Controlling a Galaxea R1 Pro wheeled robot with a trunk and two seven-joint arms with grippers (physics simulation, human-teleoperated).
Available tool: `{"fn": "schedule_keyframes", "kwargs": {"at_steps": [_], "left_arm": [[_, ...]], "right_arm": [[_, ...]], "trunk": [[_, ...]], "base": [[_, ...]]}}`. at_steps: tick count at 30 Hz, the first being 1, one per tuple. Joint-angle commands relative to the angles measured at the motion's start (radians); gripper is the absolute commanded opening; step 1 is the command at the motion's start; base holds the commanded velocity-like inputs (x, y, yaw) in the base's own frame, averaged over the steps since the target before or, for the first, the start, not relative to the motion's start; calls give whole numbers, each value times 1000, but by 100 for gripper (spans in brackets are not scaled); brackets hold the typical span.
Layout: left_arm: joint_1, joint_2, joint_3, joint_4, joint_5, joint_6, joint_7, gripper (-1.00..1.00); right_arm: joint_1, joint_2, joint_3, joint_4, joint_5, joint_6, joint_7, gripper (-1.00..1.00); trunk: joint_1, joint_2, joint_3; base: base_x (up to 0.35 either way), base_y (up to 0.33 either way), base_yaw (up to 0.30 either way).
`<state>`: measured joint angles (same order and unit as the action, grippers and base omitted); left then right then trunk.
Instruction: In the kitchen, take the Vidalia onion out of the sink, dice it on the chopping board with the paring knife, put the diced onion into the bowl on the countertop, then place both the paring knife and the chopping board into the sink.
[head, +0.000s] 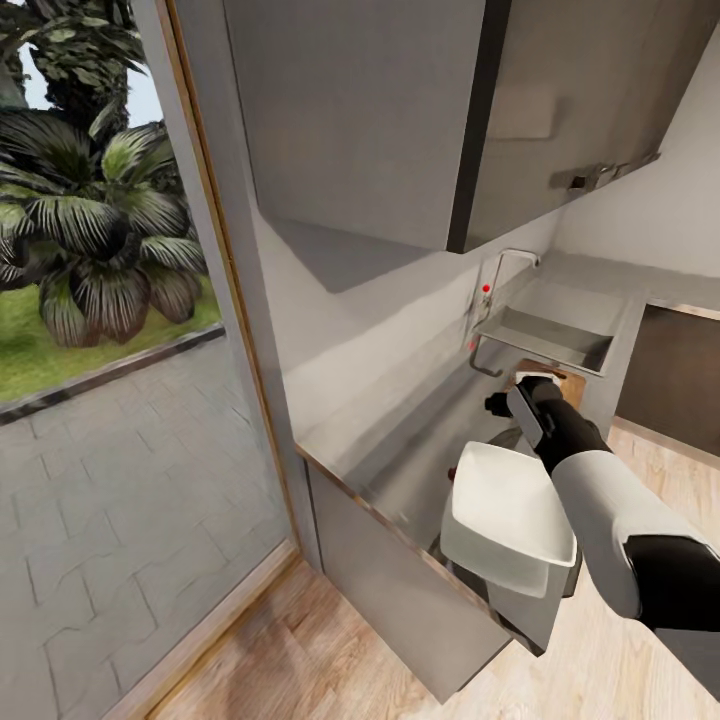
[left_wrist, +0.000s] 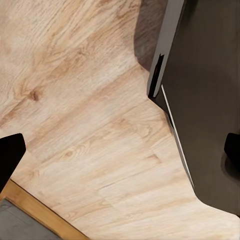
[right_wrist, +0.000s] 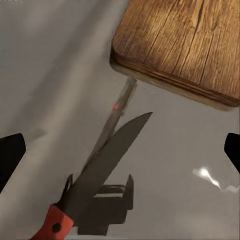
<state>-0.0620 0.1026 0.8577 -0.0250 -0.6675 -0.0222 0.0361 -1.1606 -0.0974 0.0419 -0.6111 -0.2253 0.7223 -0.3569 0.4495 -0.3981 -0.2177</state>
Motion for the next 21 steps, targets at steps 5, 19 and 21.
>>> {"fn": "schedule_keyframes", "kwargs": {"at_steps": [5,19,21], "left_arm": [[-1,0,8,1,-10,-2,4,100],[-1,-1,8,2,-10,-2,4,100],[-1,-1,8,2,-10,-2,4,100]], "right_arm": [[-2,1,-57,-2,-19,59,-10,100],[-2,7,-86,-2,-105,185,-11,100],[-2,7,-108,-2,-109,205,-14,100]], "trunk": [[1,-2,-2],[1,-2,-2],[1,-2,-2]], "base": [[0,0,0],[0,0,0],[0,0,0]]}}
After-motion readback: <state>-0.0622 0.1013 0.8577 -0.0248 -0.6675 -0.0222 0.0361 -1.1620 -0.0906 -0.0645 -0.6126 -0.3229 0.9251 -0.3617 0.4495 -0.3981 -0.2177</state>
